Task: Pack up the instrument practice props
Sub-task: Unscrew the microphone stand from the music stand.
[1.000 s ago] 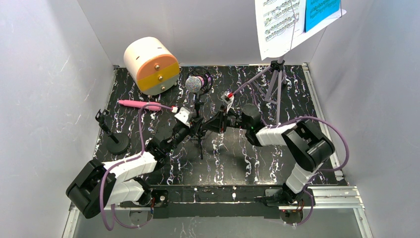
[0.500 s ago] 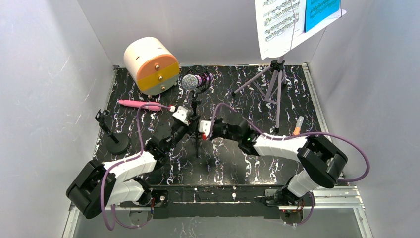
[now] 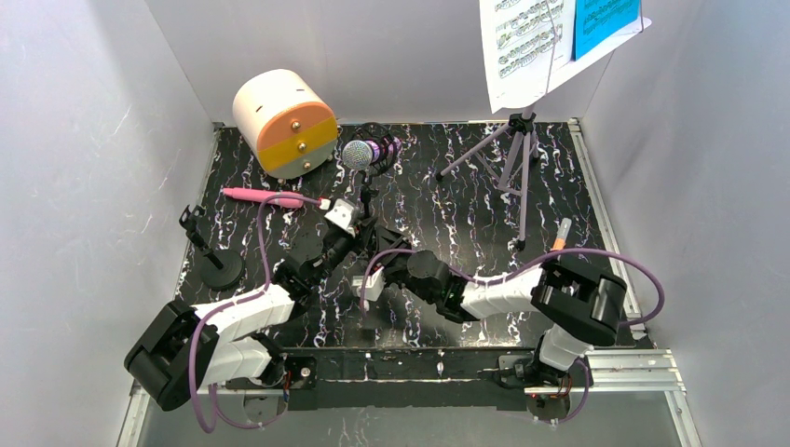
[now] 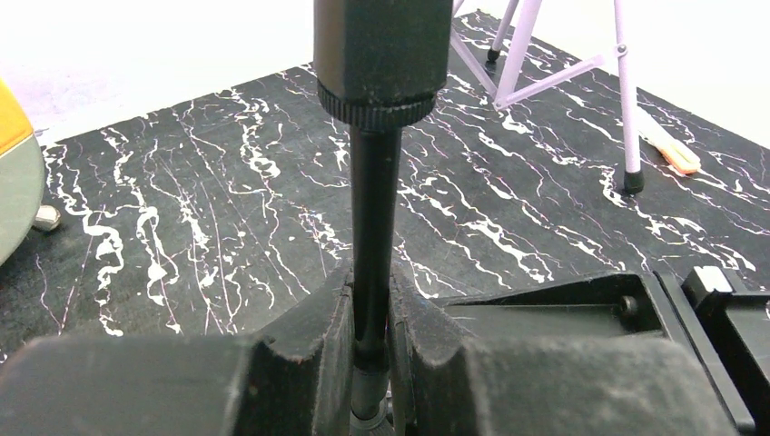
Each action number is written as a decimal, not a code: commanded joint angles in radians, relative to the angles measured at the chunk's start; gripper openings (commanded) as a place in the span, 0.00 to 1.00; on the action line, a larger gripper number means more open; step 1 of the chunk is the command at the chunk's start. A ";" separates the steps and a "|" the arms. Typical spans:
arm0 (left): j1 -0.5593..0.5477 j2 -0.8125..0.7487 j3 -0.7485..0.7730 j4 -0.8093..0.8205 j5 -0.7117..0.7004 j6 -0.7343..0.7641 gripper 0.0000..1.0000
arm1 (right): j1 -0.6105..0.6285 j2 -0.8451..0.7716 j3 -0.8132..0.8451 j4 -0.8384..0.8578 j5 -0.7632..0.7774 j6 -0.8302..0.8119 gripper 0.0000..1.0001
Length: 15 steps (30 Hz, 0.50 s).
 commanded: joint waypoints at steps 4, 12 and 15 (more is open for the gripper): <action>-0.029 -0.014 -0.007 -0.009 0.082 -0.029 0.00 | 0.004 -0.100 0.018 -0.117 -0.058 0.364 0.50; -0.030 -0.011 -0.007 -0.008 0.088 -0.024 0.00 | -0.099 -0.297 0.017 -0.210 -0.292 0.911 0.66; -0.029 -0.012 -0.009 -0.007 0.089 -0.020 0.00 | -0.145 -0.361 0.005 -0.185 -0.370 1.065 0.67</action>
